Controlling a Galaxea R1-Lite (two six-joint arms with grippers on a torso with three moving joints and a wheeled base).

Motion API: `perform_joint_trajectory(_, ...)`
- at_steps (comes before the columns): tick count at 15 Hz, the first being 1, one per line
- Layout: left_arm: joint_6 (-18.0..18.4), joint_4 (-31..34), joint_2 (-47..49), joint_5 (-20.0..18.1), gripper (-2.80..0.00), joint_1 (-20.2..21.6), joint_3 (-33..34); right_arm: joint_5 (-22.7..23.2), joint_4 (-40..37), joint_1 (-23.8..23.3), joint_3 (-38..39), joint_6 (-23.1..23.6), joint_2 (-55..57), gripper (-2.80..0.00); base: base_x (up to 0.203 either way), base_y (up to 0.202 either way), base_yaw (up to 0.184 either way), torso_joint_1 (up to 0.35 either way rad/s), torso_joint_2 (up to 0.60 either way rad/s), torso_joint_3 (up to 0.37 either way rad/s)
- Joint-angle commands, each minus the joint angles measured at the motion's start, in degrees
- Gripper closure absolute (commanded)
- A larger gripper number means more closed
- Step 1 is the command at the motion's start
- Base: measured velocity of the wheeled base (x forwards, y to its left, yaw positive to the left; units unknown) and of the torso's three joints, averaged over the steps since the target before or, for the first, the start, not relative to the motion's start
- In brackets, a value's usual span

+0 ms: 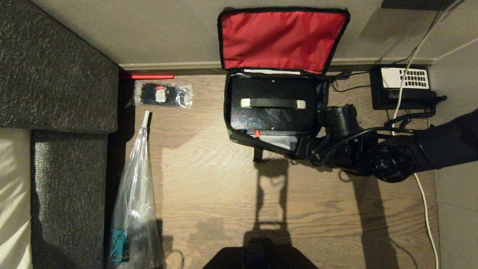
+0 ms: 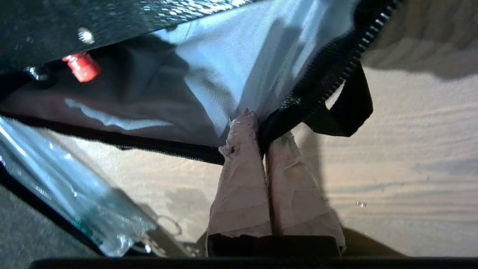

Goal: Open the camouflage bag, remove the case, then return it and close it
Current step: Grip the handle

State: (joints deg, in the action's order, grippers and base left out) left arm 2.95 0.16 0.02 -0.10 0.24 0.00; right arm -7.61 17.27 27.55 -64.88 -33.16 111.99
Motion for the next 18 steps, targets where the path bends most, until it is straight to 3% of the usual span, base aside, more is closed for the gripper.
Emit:
perform_joint_trajectory(1, 0.04, 0.02, -0.11, 0.01, 0.0, 0.02, 0.09, 0.15, 0.22, 0.83, 0.64, 0.13, -0.44, 0.0, 0.0, 0.0, 0.0, 0.0, 0.0, 0.0)
perform_joint_trajectory(4, 0.04, 0.02, -0.07, 0.01, 0.0, 0.02, 0.1, 0.4, 1.01, 0.75, 0.09, 0.78, 0.31, 0.0, 0.0, 0.0, 0.0, 0.0, 0.0, 0.0)
perform_joint_trajectory(5, 0.04, 0.02, -0.11, 0.01, 0.0, 0.02, 0.13, 0.24, 1.01, 0.75, 0.11, 1.63, 0.57, -2.8, 0.0, 0.0, 0.0, 0.0, 0.0, 0.0)
perform_joint_trajectory(11, 0.04, 0.02, -0.04, 0.01, 0.0, 0.02, 0.18, 0.33, 0.88, -0.54, 0.43, 7.25, -0.09, -2.8, 0.0, 0.0, 0.0, 0.0, 0.0, 0.0)
perform_joint_trajectory(13, 0.04, 0.02, -0.11, 0.01, 0.0, 0.02, 0.18, 1.09, 1.04, -0.13, 4.96, 11.56, -4.11, -2.8, 0.0, 0.0, 0.0, 0.0, 0.0, 0.0)
perform_joint_trajectory(16, 0.04, 0.02, -0.11, 0.01, 0.0, 0.02, 0.18, 9.61, 1.46, 0.66, 9.77, 13.76, -10.75, -2.8, 0.0, 0.0, 0.0, 0.0, 0.0, 0.0)
perform_joint_trajectory(18, 0.04, 0.02, -0.11, 0.01, 0.0, 0.02, 0.18, 11.98, 5.21, 0.69, 11.98, 12.17, -13.14, -2.8, 0.0, 0.0, 0.0, 0.0, 0.0, 0.0)
